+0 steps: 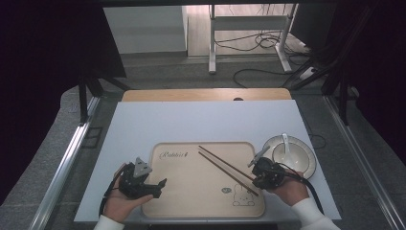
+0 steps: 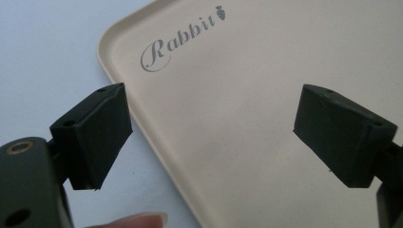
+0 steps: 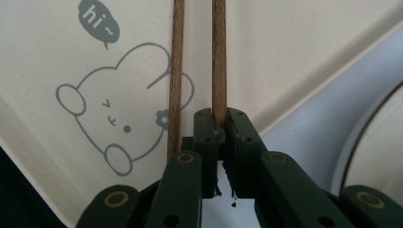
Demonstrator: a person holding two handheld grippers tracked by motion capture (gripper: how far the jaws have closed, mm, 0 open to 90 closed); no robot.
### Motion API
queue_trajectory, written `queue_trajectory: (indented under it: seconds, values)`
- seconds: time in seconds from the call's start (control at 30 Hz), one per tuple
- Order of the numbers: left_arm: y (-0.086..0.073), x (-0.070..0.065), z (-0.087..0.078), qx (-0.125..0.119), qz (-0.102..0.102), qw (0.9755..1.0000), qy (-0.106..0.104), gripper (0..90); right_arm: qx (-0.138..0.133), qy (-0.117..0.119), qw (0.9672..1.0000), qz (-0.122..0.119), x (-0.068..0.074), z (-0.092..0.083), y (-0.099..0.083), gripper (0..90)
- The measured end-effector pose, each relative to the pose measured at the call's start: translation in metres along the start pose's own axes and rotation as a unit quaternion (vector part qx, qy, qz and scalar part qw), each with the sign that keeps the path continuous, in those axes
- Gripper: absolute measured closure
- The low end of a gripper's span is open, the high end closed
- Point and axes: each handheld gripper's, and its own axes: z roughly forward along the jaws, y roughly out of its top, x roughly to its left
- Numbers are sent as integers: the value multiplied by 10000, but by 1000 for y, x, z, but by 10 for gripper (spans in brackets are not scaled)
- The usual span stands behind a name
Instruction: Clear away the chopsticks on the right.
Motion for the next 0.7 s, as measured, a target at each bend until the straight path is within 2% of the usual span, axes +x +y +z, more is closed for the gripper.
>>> queue_trajectory:
  seconds: [0.17, 0.27, 0.43, 0.53, 0.63, 0.67, 0.7]
  values:
    - [0, 1, 0, 12, -27, 10000, 2, 122, 108, 50, 9999, -53, 3, 4, 0, 825]
    - [0, 1, 0, 18, -28, 10000, 5, 121, 86, 72, 9998, -191, 6, 2, 0, 741]
    - [0, 1, 0, 18, -38, 10000, 2, 121, -412, 95, 9987, -299, 12, -12, 9, 595]
    - [1, 1, 0, 15, -27, 10000, 0, 121, -855, 213, 9956, -305, 17, -13, 24, 508]
    - [1, 1, 0, 10, -31, 10000, 2, 121, -1174, 408, 9919, -260, 20, -8, 43, 477]
    - [1, 1, 0, 5, -35, 10000, 5, 121, -1257, 485, 9907, -212, 20, -3, 57, 481]
    - [0, 2, 0, 4, -40, 10000, 6, 121, -1257, 485, 9907, -212, 20, -3, 57, 481]
